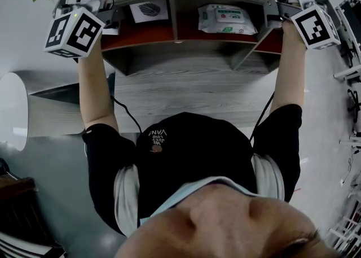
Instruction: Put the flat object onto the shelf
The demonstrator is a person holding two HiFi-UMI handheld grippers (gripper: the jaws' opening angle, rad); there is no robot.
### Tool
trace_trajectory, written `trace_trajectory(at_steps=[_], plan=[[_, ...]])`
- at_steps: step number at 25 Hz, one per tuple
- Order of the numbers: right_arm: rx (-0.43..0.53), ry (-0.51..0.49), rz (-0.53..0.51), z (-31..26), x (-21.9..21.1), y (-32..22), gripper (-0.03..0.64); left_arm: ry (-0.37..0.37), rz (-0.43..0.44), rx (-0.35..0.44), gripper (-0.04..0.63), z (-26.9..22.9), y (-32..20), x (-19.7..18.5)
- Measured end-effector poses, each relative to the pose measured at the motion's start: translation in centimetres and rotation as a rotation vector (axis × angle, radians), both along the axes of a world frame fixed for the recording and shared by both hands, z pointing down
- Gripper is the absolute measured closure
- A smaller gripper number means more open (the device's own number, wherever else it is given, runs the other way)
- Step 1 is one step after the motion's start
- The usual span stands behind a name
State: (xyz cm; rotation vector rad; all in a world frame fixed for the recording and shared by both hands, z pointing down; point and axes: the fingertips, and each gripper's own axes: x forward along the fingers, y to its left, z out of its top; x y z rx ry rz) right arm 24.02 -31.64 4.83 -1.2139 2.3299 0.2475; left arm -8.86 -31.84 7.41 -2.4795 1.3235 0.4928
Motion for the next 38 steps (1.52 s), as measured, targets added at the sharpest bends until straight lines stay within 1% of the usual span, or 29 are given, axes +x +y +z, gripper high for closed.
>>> trace_trajectory(at_steps=[10,17,21,24,25,28,31,33,36,38], plan=[[-0.032,-0.001,0.017,1.4,-0.7,3.1,0.420,0.006,0.052,-0.031,0.376,1.5,2.2,0.3],[-0.015,0.013,-0.001,1.8,-2.4,6.0,0.420,0.025,0.101,-0.034,0.376,2.3,4.4,0.5],[-0.024,0.017,0.020,2.6,-2.8,7.1,0.424,0.006,0.116,-0.026,0.377,3.0,5.5,0.6],[-0.032,0.020,0.026,3.2,-3.3,7.8,0.454,-0.008,0.111,-0.012,0.377,3.4,6.2,0.4],[-0.032,0.022,0.026,3.4,-3.5,8.0,0.474,-0.013,0.107,-0.008,0.379,3.6,6.4,0.4],[-0.034,0.024,0.034,3.9,-4.0,8.8,0.491,-0.020,0.100,0.000,0.403,4.0,7.1,0.1],[-0.037,0.025,0.043,4.5,-4.6,9.4,0.505,-0.023,0.092,0.004,0.458,4.6,7.6,-0.2],[-0.038,0.028,0.052,4.9,-4.9,9.8,0.526,-0.022,0.090,0.003,0.494,4.9,7.9,-0.5],[-0.037,0.026,0.066,5.5,-5.4,10.5,0.566,-0.020,0.092,-0.003,0.509,5.6,8.2,-0.9],[-0.044,0.016,0.073,5.9,-5.5,11.0,0.578,-0.021,0.097,-0.012,0.519,6.1,8.4,-1.0]])
